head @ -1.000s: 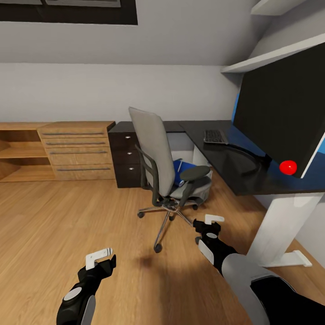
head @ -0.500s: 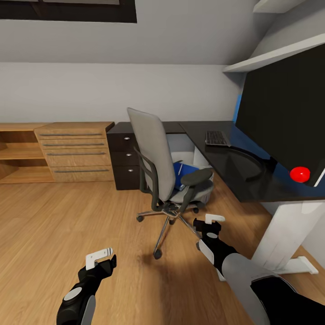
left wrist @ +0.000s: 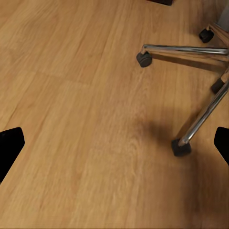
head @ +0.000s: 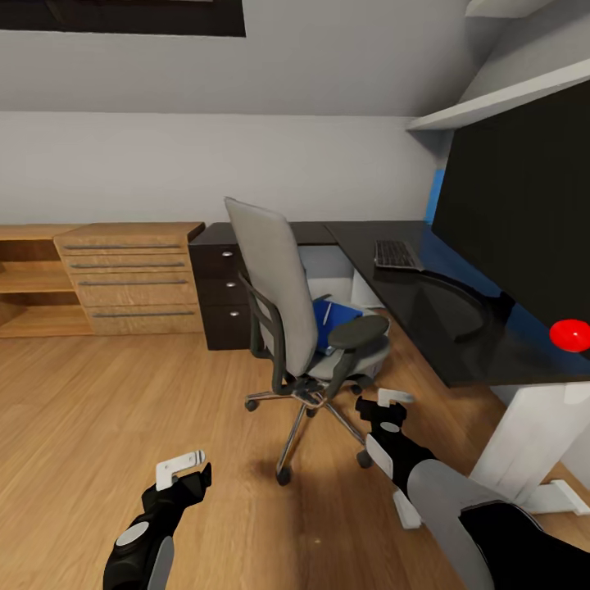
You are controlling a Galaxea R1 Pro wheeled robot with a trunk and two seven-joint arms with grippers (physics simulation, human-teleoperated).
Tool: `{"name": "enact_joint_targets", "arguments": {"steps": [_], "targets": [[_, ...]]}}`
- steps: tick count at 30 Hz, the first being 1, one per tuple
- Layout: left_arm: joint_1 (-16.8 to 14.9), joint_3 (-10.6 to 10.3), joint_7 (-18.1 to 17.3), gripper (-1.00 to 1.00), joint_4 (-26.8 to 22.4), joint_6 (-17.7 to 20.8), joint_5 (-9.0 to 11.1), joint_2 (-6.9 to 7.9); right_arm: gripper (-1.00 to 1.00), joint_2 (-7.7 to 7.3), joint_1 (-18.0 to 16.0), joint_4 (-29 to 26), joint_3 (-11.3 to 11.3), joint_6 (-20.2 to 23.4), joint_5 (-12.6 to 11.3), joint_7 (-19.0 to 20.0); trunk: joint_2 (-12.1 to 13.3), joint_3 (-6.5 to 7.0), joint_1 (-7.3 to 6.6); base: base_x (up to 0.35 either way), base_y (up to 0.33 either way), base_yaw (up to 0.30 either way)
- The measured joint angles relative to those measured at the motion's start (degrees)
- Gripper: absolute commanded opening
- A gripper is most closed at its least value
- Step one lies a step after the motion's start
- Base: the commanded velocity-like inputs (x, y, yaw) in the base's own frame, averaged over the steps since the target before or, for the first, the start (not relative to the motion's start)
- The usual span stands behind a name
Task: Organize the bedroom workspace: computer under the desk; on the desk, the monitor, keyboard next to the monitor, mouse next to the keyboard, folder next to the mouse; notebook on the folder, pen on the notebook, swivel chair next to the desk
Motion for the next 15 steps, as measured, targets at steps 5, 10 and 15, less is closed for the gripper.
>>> {"name": "enact_joint_targets", "arguments": {"steps": [5,10,15], "targets": [[0.0,0.0,0.0,1.00,0.0,0.0,0.0,0.00,1.00,-0.07,0.0,0.0,-0.1,0.0,0.0,0.0,0.0,0.00,0.01,0.120,0.000,0.000],[0.0,0.0,0.0,1.00,0.0,0.0,0.0,0.00,1.00,-0.06,0.0,0.0,-0.1,0.0,0.0,0.0,0.0,0.00,0.01,0.170,0.000,0.000],[0.0,0.0,0.1,1.00,0.1,-0.1,0.0,0.00,1.00,-0.05,0.0,0.0,-0.1,0.0,0.0,0.0,0.0,0.00,0.00,0.158,0.000,0.000]]}}
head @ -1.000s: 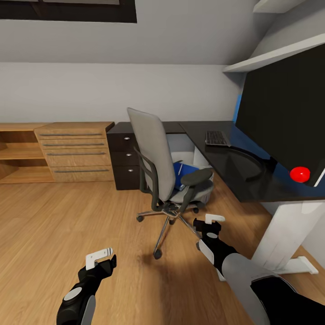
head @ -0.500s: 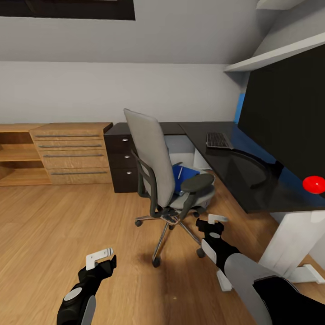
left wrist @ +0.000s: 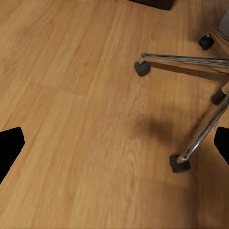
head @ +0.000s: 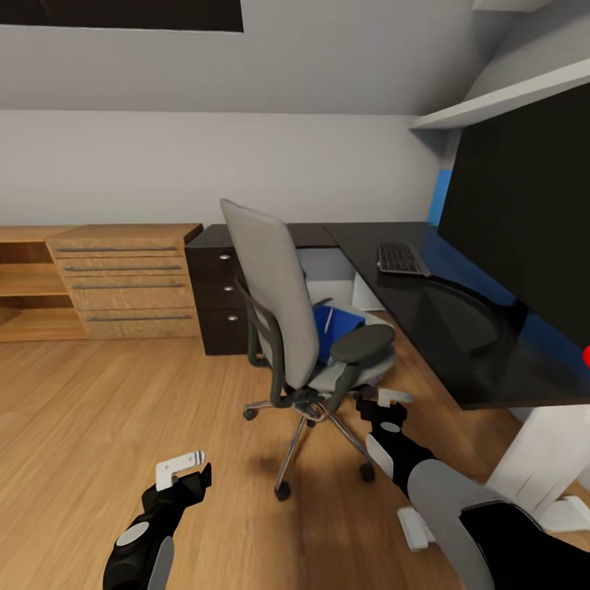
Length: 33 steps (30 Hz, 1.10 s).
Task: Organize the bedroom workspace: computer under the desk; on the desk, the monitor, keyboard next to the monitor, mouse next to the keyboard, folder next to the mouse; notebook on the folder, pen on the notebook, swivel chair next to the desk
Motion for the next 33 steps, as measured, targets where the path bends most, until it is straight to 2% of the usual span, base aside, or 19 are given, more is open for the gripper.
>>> {"name": "enact_joint_targets", "arguments": {"steps": [14,20,33], "targets": [[0.0,0.0,-0.1,1.00,0.0,0.1,0.0,0.00,1.00,0.47,0.0,-0.2,0.3,-0.3,-0.2,0.1,0.0,0.00,0.02,0.031,0.000,0.000],[0.0,0.0,-0.1,1.00,0.0,0.1,0.0,0.00,1.00,2.91,0.0,-0.1,0.3,-3.8,-0.2,0.0,0.0,0.00,0.02,0.000,0.000,0.023],[0.0,0.0,-0.1,1.00,0.0,0.1,0.0,0.00,1.00,3.69,0.0,0.0,0.2,-4.1,-0.3,0.0,0.0,0.25,0.02,0.000,0.000,0.241]]}}
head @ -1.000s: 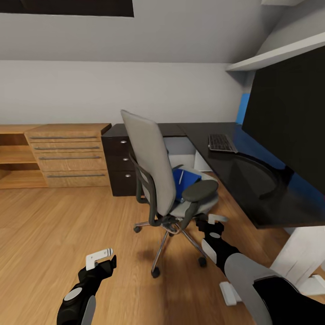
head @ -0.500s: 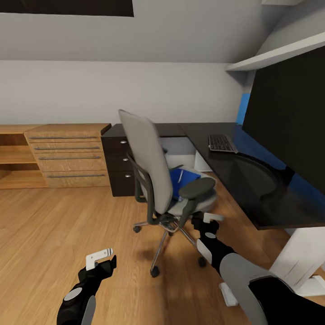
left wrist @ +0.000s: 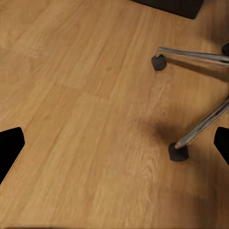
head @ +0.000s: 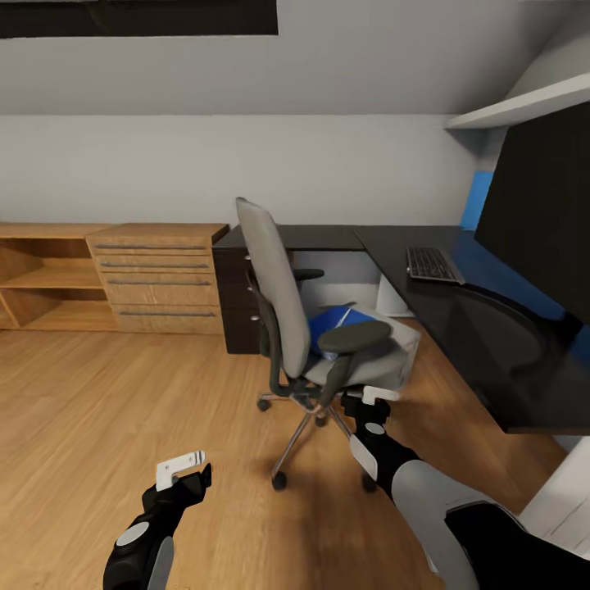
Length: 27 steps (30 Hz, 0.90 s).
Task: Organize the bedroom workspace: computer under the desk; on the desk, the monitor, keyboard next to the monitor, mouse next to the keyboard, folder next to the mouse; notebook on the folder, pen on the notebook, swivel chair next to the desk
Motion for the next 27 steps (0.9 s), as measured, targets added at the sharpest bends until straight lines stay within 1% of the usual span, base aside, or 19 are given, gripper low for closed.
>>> {"name": "enact_joint_targets", "arguments": {"steps": [3,6,7,8,15,18,20,23,27], "targets": [[0.0,0.0,0.0,1.00,0.0,0.0,0.0,0.00,1.00,0.23,0.0,0.0,0.0,0.0,0.0,0.0,0.0,0.07,0.00,-0.028,0.029,0.258],[0.0,0.0,0.0,1.00,0.0,0.0,0.0,0.00,1.00,0.30,0.0,0.0,0.0,0.0,0.1,0.0,0.0,0.14,0.02,-0.145,0.178,0.258],[0.0,0.0,0.0,1.00,0.0,0.0,0.0,0.00,1.00,0.28,0.0,0.1,-0.3,-0.1,-0.2,-0.1,0.0,0.16,0.02,-0.064,0.079,0.258],[0.0,0.0,0.0,1.00,0.0,-0.1,0.0,0.00,1.00,0.30,0.0,0.1,0.0,0.0,-0.1,0.0,0.0,0.18,0.01,-0.041,0.051,0.258],[0.0,0.0,0.0,1.00,0.0,0.0,0.0,0.00,1.00,0.38,0.0,0.2,0.0,0.0,-0.2,0.0,0.0,0.34,0.00,-0.007,0.009,0.258],[0.0,-0.1,0.0,1.00,0.0,0.0,0.0,0.00,1.00,0.34,0.0,0.2,0.0,0.0,0.1,0.0,0.0,0.42,0.00,0.000,0.000,0.258],[0.0,-0.1,0.0,1.00,0.3,-0.1,0.0,0.00,1.00,0.35,0.0,0.2,-0.4,-0.1,-0.1,-0.1,0.0,0.46,0.00,0.000,0.000,0.258],[0.0,-0.1,0.0,1.00,0.6,-0.1,0.0,0.00,1.00,0.39,0.0,0.2,0.1,0.0,0.1,0.0,0.0,0.53,0.00,0.000,0.000,0.258],[0.0,-0.1,0.1,1.00,0.7,-0.1,0.0,0.00,1.00,0.38,0.0,0.1,0.0,0.0,0.0,0.0,0.0,0.62,0.00,0.000,0.000,0.258]]}}
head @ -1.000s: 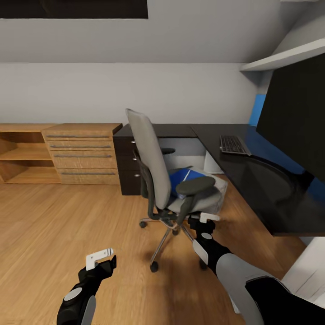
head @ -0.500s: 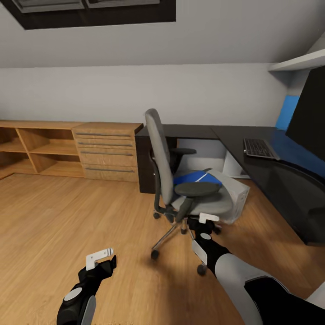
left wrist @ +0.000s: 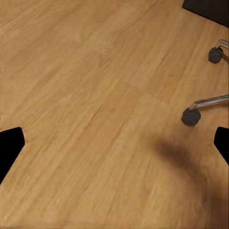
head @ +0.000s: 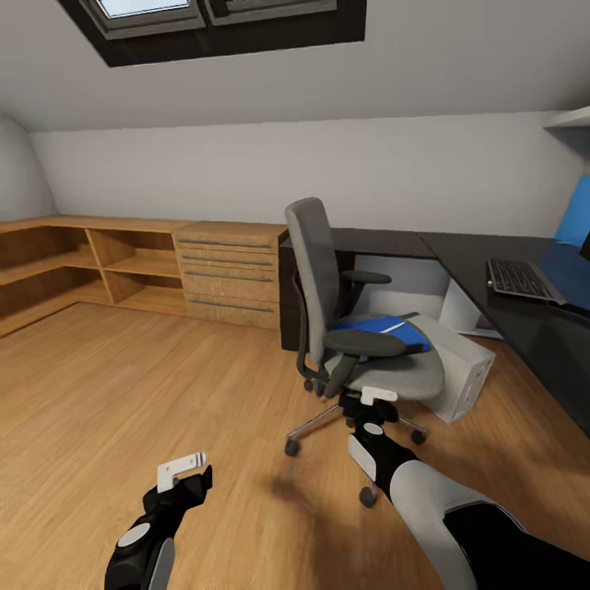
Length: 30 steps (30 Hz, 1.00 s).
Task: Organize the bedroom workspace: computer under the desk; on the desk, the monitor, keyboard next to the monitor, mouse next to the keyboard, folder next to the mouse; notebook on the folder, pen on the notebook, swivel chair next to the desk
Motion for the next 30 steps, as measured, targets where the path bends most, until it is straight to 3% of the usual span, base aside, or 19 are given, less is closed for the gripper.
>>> {"name": "enact_joint_targets", "arguments": {"steps": [11,23,30], "targets": [[0.0,0.0,0.0,1.00,0.7,0.0,0.0,0.00,1.00,-0.08,0.0,-0.2,0.0,0.0,0.1,0.0,0.0,0.19,0.00,0.000,0.000,0.169],[0.0,0.0,-0.1,1.00,0.7,-0.1,0.1,0.00,1.00,-0.16,0.0,-0.2,0.1,0.0,0.1,0.1,0.0,0.19,0.03,-0.251,0.000,0.000],[0.0,0.0,-0.1,1.00,0.7,0.0,0.1,0.00,1.00,-0.17,0.0,-0.3,0.0,0.0,0.1,0.1,0.0,0.20,0.00,-0.183,0.000,-0.191]]}}
